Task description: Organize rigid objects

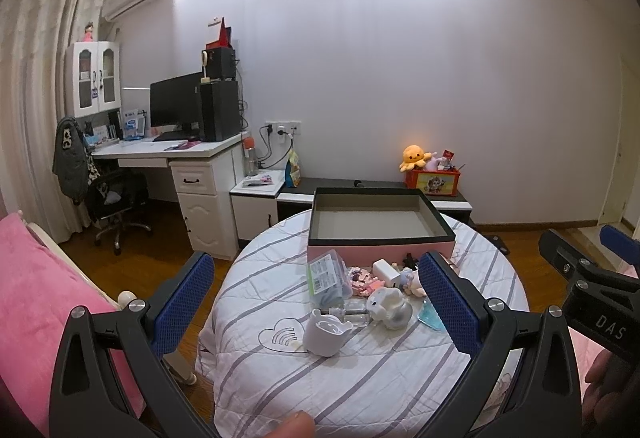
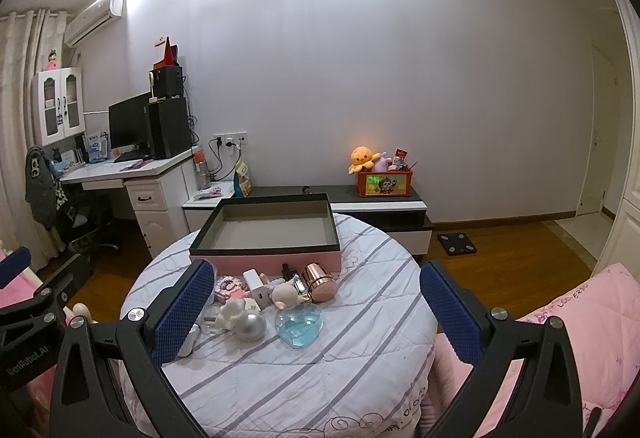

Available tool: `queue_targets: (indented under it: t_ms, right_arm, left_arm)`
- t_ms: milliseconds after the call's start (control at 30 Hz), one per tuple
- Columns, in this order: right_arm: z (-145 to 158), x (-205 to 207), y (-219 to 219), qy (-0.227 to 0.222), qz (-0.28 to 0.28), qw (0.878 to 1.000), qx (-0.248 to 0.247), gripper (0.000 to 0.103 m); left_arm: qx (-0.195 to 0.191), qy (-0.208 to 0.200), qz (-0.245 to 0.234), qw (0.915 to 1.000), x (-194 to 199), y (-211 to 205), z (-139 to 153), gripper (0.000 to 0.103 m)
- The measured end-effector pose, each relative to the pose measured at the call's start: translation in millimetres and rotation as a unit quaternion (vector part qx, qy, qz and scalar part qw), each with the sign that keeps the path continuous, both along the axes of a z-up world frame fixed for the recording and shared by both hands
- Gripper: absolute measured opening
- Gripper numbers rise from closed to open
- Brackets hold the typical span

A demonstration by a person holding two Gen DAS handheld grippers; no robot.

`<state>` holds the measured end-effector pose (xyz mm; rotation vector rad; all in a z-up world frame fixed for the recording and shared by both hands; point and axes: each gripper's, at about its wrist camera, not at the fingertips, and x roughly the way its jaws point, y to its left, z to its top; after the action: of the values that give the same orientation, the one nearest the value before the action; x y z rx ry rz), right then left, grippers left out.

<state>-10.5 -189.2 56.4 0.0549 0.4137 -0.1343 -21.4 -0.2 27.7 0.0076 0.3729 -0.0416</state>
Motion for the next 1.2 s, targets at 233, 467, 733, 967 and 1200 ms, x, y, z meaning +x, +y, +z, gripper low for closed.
queue_targets:
  t_ms: [233, 467, 733, 967, 1200]
  right_arm:
    - [-3.6, -3.6, 1.3, -0.004, -0.002, 1.000, 0.000, 0.103]
    - [-5.3, -5.2, 1.7, -0.006, -0.002, 1.000, -0.001, 0.103]
    - [-7.2, -5.7, 2.1, -0.007, -0.002, 1.000, -0.001, 0.103]
    - [-7.7, -6.7, 2.2, -0.007, -0.002, 1.000, -0.001, 0.103]
    - [-6.7, -6.6, 1.7, -0.007, -0.002, 1.000, -0.002, 0.103]
  left_arm:
    - [0.002, -0.001, -0.003, 1.0000, -0.4, -1.6, 0.2, 0.103]
    - [0.004, -0.001, -0.005, 1.0000, 0.1, -4.6, 0.6, 0.103]
    - [-0.015, 0.002, -0.023, 0.9996, 0.4, -4.3, 0.2, 0.103]
    - [-0.034, 0.005, -0.032, 0.9989, 0.5, 0.3, -3.5, 0.103]
    - [-0.042, 0.013, -0.030, 0.9986, 2.9, 4.0, -8.6, 0.103]
